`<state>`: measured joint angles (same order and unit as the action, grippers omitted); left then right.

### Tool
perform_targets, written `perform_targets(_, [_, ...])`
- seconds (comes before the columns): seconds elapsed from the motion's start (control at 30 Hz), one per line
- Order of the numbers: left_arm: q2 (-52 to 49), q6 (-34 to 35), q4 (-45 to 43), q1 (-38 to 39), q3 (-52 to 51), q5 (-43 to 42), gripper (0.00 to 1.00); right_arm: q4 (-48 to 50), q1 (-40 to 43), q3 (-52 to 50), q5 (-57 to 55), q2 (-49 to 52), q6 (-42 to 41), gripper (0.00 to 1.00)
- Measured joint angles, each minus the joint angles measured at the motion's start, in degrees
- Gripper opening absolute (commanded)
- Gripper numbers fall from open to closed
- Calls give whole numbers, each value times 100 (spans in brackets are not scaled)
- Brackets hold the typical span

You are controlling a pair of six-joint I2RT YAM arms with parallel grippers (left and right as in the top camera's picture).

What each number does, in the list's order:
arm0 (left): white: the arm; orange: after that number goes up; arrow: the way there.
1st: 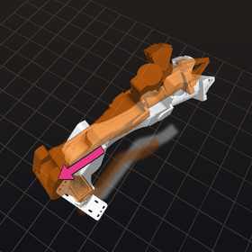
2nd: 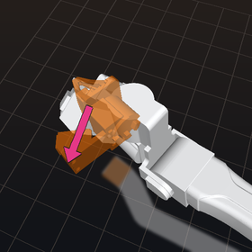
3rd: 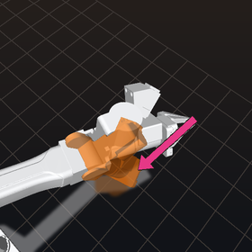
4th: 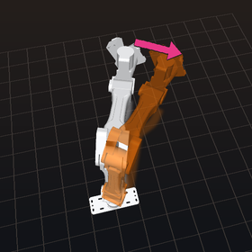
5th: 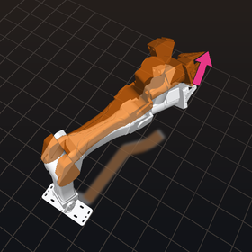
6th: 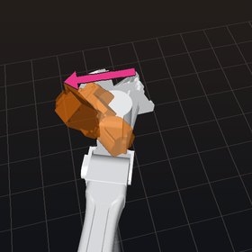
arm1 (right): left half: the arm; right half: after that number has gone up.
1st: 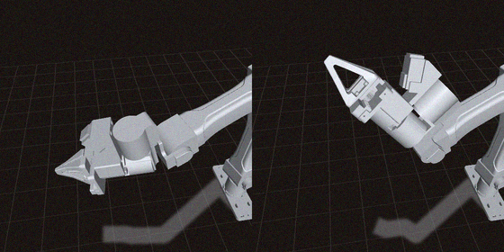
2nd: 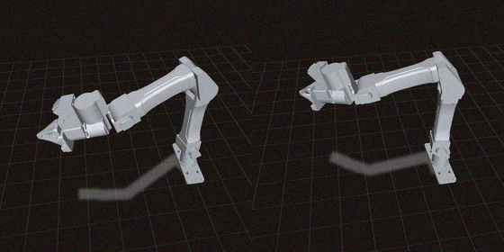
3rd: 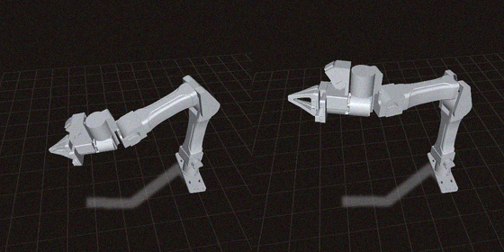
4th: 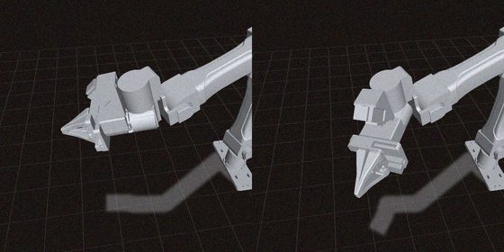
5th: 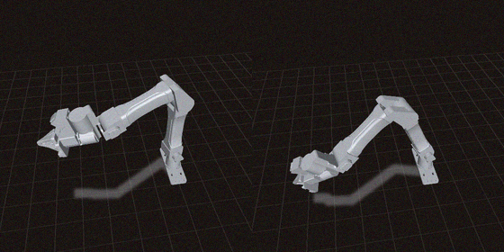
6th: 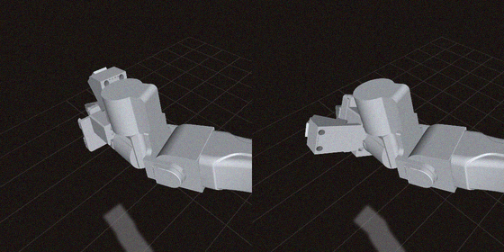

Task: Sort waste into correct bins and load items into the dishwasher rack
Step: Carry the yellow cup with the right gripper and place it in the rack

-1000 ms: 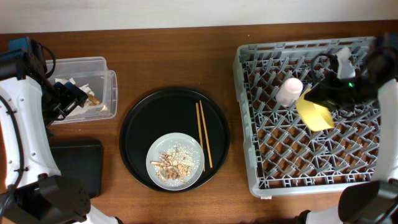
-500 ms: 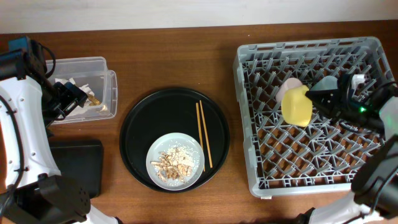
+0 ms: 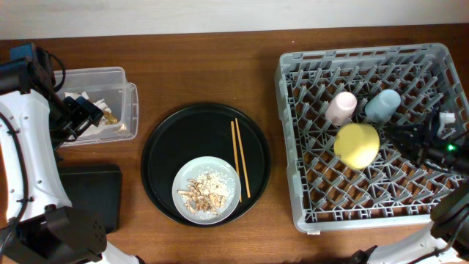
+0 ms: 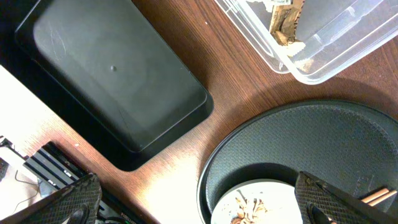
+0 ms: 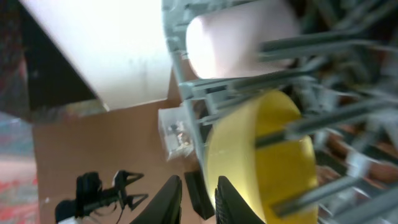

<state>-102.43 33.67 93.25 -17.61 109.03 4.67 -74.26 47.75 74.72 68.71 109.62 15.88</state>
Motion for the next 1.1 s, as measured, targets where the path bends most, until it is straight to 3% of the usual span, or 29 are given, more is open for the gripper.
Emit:
perform_targets(0.2, [0,0,0,0,0,0,99,-55,623,120,-337,-205,-297,21])
perform_targets(0.33, [0,0,2,0,0,0,99,-90,713,179,-619,-1182,-417,21])
perform_targets(0.4, [0,2,0,0,0,0,99,-114,597,219,-769,-1729,-452,9])
perform_targets(0.43, [0,0,0,0,0,0,99,-122,470,249,-859,-1996,-496,4])
perform_targets(0.57, [0,0,0,0,0,0,99,-76,-522,308,-1891,-2533,-911,4])
perform_targets(0.87, [0,0,0,0,0,2,99,304,-2809,304,-4625,-2079,-2221,4])
perform_targets(1.1, [0,2,0,0,0,0,99,645,-3303,304,-5737,-1421,-2798,4])
